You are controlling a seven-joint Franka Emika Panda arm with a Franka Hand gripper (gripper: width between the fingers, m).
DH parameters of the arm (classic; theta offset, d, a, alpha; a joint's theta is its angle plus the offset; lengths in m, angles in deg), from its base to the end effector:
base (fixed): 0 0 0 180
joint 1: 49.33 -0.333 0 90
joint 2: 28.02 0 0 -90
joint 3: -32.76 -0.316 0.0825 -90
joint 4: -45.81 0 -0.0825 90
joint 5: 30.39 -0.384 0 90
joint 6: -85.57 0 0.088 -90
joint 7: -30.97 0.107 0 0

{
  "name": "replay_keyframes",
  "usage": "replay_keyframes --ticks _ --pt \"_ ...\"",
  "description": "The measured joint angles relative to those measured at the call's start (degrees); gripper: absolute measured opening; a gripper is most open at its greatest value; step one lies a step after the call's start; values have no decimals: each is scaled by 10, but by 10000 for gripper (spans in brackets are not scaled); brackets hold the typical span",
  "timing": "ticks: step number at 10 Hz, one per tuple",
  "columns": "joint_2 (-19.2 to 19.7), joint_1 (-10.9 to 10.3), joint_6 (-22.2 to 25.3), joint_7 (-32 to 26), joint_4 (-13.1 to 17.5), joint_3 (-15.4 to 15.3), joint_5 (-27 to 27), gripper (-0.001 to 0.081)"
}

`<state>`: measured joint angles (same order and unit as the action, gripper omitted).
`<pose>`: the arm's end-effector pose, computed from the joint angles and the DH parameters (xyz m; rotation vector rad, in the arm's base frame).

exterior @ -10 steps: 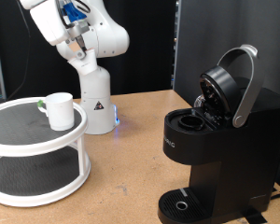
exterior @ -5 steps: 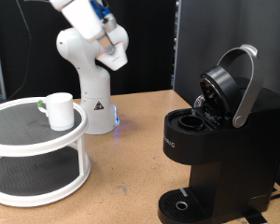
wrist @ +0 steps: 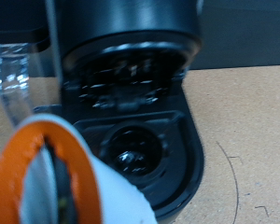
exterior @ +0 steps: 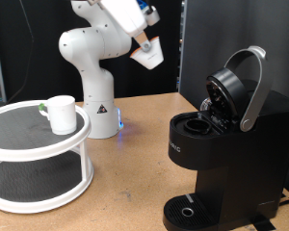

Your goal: Make a cup of coffee with the keurig machine

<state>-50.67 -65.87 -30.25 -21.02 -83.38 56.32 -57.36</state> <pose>0.4556 -0.0468 0.5289 -2.5061 -0.8030 -0.5222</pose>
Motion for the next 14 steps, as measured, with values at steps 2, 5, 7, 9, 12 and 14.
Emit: replay_keyframes --ticks 2,5,7,9,12,14 --pt "19 -1 -12 31 14 -10 -2 100" --pt "20 -1 6 6 7 -8 0 100" --pt "29 -5 8 0 5 -12 -1 100" --pt "44 -13 -5 -7 5 -21 -2 100" --pt "70 -25 -35 -7 5 -38 -3 100" --pt "83 -31 -55 -6 2 -49 -7 100"
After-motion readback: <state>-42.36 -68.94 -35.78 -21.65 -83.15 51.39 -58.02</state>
